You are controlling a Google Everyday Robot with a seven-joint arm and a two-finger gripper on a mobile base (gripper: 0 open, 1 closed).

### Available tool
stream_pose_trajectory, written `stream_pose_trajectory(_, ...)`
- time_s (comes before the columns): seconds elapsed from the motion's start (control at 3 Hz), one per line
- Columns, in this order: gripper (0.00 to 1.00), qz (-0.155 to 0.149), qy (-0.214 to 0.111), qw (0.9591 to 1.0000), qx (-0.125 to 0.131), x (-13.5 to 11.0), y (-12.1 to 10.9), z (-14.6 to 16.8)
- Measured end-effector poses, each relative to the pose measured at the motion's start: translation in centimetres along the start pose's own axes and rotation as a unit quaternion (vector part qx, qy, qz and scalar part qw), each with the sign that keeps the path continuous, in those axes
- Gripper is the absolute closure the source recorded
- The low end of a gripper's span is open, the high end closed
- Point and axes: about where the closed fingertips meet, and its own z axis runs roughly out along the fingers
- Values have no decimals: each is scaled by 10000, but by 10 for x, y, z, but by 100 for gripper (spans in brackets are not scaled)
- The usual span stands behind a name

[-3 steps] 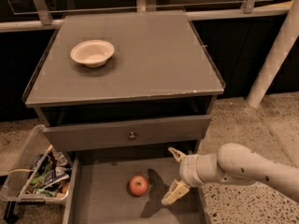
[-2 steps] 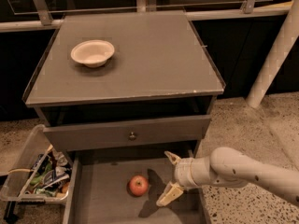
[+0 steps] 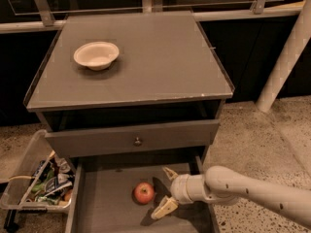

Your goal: Pick apple from middle drawer and place on counter

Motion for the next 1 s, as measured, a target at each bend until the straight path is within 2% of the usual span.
stream_pose_trajectory(0.33,0,143,-100,9998,-44,17,0,28)
stream_pose_trajectory(1.0,0,409,-299,9987,-75,35,-13,75)
